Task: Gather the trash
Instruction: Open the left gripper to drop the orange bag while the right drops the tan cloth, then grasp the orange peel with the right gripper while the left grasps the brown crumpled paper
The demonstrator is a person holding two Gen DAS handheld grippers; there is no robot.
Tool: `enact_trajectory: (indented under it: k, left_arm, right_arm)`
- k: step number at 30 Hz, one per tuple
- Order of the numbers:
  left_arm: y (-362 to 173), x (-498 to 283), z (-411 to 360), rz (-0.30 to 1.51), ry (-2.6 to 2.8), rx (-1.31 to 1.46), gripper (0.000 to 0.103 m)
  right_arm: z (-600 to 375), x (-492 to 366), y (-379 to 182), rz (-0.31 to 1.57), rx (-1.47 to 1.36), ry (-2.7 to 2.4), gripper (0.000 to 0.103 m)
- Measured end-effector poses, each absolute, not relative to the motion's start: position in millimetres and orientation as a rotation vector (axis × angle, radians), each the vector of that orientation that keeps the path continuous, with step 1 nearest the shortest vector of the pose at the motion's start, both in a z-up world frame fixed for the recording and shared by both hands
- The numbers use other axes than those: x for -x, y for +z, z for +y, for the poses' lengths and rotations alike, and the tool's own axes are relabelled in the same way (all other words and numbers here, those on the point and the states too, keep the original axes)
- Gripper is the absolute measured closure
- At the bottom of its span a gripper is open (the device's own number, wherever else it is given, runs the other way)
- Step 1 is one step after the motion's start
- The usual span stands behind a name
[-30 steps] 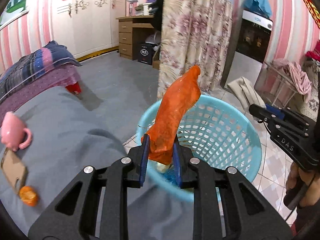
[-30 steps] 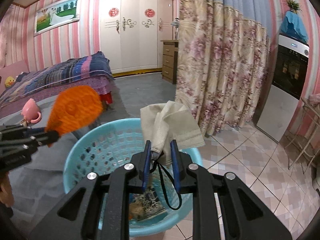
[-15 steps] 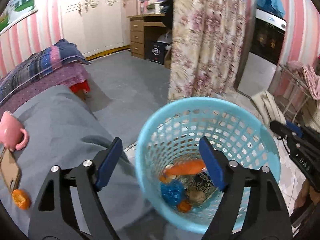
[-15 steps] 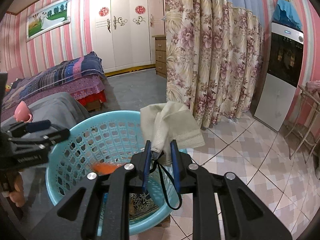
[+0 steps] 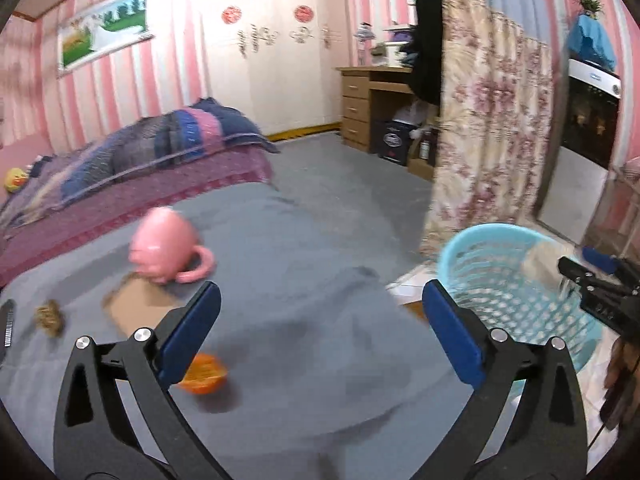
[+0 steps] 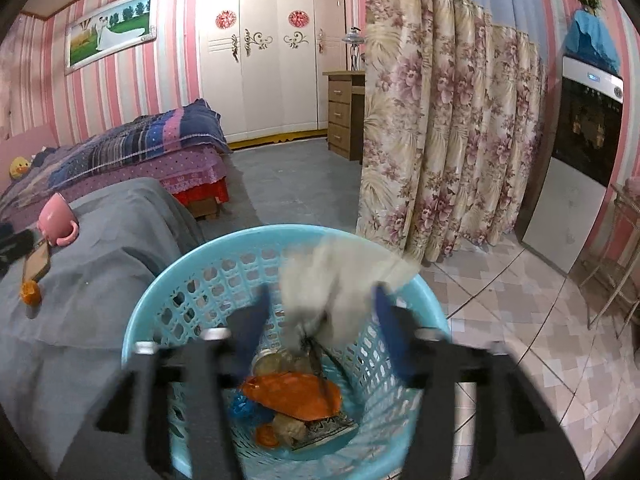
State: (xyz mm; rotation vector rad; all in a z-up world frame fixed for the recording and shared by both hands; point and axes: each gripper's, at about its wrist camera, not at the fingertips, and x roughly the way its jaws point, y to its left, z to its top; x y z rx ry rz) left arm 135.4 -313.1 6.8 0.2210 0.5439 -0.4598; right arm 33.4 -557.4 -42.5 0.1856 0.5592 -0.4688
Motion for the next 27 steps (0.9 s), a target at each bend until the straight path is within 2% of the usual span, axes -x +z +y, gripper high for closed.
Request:
enact_trajectory:
  k: [3,5,19,27]
  left_arm:
    - [13,-139,-280,0.542,-0.416,-0.201,0.006]
    - [15,-142,-259,0.541,-0.386,-0.191,0.006]
    - [25,-178,-133,0.548,-0.230,-0.137,0.005]
    - [16,-196,-64,0.591,-0.150,-0.085,0.005]
  right_arm:
    - [-547,-36,-43,0.557,-0.166,-0.497,0.019]
    - [-541,-35,-42,0.543,-0.163,-0.507,0.012]
    - [-433,-74,-11,0.490,-0.036,-0.336,0.011]
    - [-353,-120,-14,0.516,-0.024,-0.153,0.011]
